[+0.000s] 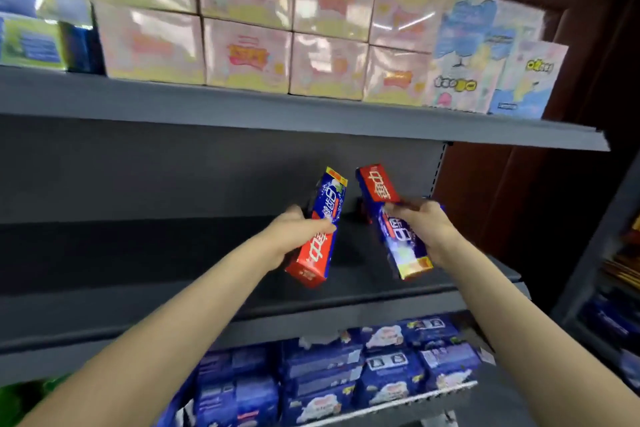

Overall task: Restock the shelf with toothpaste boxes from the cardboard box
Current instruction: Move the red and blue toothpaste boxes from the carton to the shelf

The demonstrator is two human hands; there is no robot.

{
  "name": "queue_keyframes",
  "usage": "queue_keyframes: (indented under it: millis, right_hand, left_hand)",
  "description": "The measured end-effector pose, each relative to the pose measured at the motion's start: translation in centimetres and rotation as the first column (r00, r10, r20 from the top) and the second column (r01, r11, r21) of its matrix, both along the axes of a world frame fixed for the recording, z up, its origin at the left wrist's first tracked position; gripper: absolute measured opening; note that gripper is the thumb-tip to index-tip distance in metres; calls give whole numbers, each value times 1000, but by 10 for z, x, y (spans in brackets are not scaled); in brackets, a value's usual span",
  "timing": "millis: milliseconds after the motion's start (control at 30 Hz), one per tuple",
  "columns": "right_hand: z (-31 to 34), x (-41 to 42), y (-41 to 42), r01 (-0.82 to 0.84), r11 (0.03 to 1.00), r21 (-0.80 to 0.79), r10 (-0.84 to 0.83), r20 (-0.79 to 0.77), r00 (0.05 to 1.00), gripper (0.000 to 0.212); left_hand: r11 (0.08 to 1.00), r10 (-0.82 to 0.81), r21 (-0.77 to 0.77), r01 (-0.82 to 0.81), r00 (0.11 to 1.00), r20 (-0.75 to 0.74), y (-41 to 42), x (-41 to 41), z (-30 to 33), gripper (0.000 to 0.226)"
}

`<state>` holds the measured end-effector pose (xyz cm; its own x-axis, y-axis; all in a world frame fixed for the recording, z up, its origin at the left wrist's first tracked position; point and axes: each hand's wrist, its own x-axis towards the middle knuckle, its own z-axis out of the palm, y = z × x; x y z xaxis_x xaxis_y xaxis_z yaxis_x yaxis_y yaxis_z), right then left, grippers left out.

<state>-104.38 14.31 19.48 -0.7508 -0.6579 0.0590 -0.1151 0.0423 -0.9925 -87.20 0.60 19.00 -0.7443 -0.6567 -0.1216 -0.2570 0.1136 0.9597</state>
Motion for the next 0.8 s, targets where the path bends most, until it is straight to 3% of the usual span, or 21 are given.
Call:
queue_keyframes:
  millis: [133,267,467,600,800]
  right_hand:
    - [3,-67,0,5,996,85,29,-388,921,38]
    - [-4,-137,6,158,930,331,139,-718,682,45]
    - [-16,-209,-2,206,890,406,263,-828,496,47]
    - [-15,-230,-28,279,862,423,311,-876,368,48]
    - [-22,-233,-72,229,839,493,416,-854,312,50]
  left_hand:
    - [967,74,-247,-63,997,37,4,-43,7,45]
    - [876,268,-434,-211,960,75,4,-86,5,44]
    - [803,354,-509,-310,935,-11,10,-138,-2,39]
    - [727,418,-611,-315,908,30,15,-165,-10,40]
    - [687,476,-602,-406,878,-50,17,-180,-17,44]
